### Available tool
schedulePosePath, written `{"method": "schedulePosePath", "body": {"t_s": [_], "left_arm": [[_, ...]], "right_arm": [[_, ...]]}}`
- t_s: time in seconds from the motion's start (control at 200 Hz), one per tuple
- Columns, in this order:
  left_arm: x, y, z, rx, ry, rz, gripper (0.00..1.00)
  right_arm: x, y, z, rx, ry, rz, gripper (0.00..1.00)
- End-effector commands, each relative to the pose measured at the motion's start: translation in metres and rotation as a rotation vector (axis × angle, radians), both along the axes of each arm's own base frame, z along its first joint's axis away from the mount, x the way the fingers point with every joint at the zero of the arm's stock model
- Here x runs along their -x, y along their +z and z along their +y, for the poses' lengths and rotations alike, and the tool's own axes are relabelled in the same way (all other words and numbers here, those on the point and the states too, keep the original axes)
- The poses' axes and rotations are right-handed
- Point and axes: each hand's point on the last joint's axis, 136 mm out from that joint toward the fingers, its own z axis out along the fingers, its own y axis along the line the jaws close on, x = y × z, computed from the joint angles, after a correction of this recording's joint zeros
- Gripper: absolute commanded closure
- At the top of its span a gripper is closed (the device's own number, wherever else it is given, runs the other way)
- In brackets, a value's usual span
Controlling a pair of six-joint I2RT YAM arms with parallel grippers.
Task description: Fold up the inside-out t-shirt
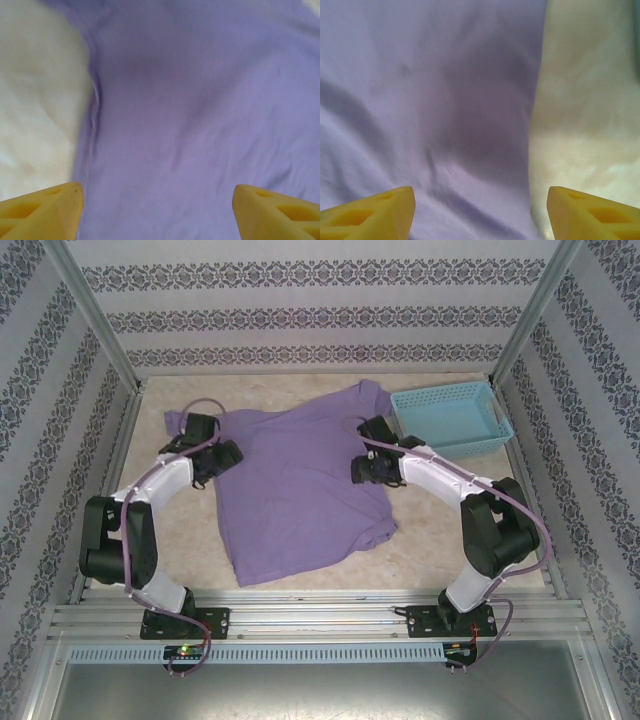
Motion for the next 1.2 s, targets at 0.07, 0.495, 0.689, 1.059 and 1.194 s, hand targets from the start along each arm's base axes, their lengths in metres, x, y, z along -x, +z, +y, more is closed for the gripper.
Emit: {"method": "schedulePosePath", "body": {"t_s": [0.07, 0.495, 0.689, 1.059, 1.194], "left_arm": [[0.016, -0.025, -0.018, -0.001, -0.021, 0.020, 0.24], [-0.050, -0.060, -0.010, -0.074, -0.062, 0.039, 0.37], [-0.079, -0.041, -0.011, -0.106, -0.116, 0.057, 0.39], [0.055, 0.003, -0.030, -0.220, -0.163, 0.039, 0.25], [0.097, -0.013, -0.045, -0.180, -0.211, 0.036, 0.25]], "right_arm": [[0.036, -0.030, -0.003, -0.045, -0.070, 0.056, 0.32], [0.116, -0.058, 0.026, -0.100, -0.041, 0.110, 0.51], [0.111, -0.026, 0.015, -0.061, -0.049, 0.013, 0.49], [0.136, 0.022, 0.014, -0.082, 0.135, -0.081, 0.43], [0.151, 0.006, 0.021, -0.064, 0.186, -0.060, 0.44]]}}
